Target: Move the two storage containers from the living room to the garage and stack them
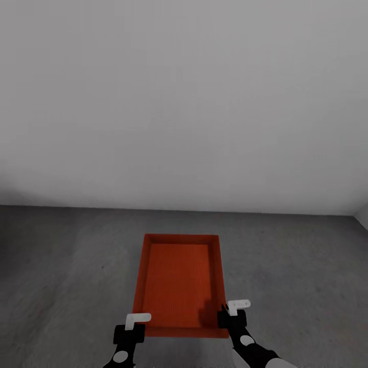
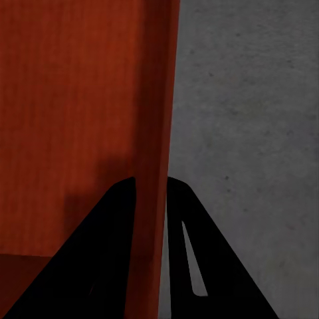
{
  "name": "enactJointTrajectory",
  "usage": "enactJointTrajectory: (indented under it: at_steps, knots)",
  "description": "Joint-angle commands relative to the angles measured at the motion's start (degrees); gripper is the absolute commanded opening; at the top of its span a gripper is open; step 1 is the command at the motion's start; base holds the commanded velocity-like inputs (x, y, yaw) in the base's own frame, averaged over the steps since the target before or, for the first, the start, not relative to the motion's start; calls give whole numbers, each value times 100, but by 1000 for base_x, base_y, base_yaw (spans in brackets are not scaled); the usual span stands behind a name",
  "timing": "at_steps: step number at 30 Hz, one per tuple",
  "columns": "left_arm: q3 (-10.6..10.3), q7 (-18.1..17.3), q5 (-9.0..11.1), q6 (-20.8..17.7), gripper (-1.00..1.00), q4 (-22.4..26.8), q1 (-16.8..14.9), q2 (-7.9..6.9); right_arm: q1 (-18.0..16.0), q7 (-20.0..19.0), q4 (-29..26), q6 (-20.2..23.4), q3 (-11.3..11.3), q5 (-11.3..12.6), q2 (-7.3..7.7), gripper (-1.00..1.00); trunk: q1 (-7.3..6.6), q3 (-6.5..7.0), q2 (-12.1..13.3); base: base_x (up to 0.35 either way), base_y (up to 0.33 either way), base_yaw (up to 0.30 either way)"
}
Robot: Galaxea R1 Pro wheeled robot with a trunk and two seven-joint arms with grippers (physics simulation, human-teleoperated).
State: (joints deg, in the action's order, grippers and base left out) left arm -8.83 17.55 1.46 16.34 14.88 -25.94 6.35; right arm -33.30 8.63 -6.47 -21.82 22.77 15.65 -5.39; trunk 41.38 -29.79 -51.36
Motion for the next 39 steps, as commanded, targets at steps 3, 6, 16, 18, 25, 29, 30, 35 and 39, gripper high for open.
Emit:
enactJointTrajectory:
  at_steps: [3, 6, 16, 18, 25, 29, 30, 35, 39]
  knots:
    - [171, 188, 506, 432, -100, 94, -7, -2, -1, 254, 67, -7, -274, 149, 2, -100, 0, -33, -4, 0, 0, 0]
    - [171, 188, 505, 432, -100, 94, -7, -2, -1, 253, 67, -7, -274, 149, 2, -100, 0, -61, -4, 0, 0, 0]
    - [171, 188, 504, 432, -100, 94, -7, -2, -1, 253, 67, -7, -274, 149, 2, -100, 0, -154, -4, 0, 0, 0]
    - [171, 188, 504, 432, -100, 92, -7, -2, -1, 253, 67, -7, -274, 149, 2, -100, 0, -173, -4, 0, 0, 0]
    - [168, 188, 504, 432, -100, 86, -7, -2, -1, 253, 67, -7, -274, 149, 2, -100, 0, -238, -4, 0, 0, 0]
    - [170, 188, 504, 432, -100, 86, -7, -2, -1, 253, 67, -13, -274, 149, 2, -100, 0, -275, -4, 0, 0, 0]
    - [170, 188, 504, 432, -100, 86, -7, -2, -1, 253, 67, -14, -274, 149, 2, -100, 0, -284, -4, 0, 0, 0]
    - [171, 188, 504, 432, -100, 85, -7, -2, -1, 253, 67, -15, -274, 149, 2, -100, 0, -330, -4, 0, 0, 0]
    - [171, 188, 504, 432, -100, 92, -8, -2, -1, 253, 67, -15, -274, 149, 2, -100, 0, -368, -4, 0, 0, 0]
